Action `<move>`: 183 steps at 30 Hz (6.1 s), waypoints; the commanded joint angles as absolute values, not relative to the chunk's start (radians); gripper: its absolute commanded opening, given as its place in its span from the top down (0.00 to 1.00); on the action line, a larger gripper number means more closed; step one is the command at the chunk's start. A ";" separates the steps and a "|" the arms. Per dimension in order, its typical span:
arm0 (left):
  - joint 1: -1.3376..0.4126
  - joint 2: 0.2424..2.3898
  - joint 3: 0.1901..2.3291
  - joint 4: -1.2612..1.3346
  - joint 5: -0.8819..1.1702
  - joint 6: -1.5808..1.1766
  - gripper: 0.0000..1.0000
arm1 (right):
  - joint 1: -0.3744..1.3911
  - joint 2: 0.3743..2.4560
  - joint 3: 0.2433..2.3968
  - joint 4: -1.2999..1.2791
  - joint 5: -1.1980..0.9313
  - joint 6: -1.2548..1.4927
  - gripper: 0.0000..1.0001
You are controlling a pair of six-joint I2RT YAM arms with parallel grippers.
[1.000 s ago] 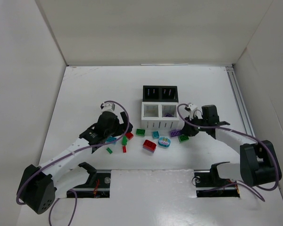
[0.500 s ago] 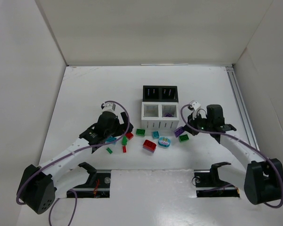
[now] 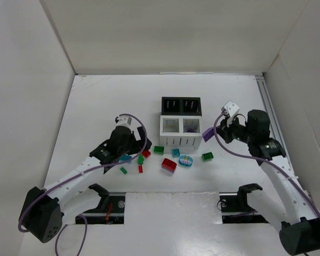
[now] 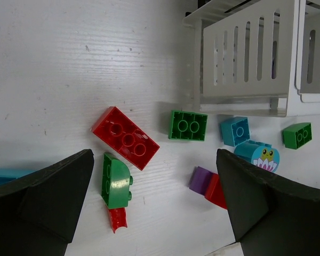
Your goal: Sort the legos into containers by color
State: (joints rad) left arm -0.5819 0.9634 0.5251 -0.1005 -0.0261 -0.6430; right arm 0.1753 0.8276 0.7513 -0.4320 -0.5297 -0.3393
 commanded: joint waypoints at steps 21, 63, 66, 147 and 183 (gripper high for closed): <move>-0.595 0.908 0.497 -0.052 0.054 -0.666 0.01 | 0.509 1.180 0.948 -0.193 -0.161 -0.273 0.74; -1.193 1.483 0.933 -0.342 -0.353 -0.615 0.01 | 0.523 0.729 0.781 -0.537 -0.132 -0.426 0.04; -1.193 1.494 0.942 -0.342 -0.353 -0.624 0.02 | 0.523 0.729 0.781 -0.537 -0.132 -0.426 0.04; -1.052 0.904 0.916 -0.084 -0.145 -0.512 0.61 | 0.802 0.784 0.710 0.072 -0.425 -0.482 0.80; -0.770 1.069 0.973 -0.077 -0.069 -0.460 0.64 | 0.522 1.172 0.900 -0.152 -0.268 -0.534 0.69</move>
State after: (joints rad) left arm -0.7689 1.1023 0.9257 -0.1314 -0.0917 -0.4847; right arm 0.5343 1.1706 0.8558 -0.1581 -0.2852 -0.5350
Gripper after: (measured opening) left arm 0.606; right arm 0.431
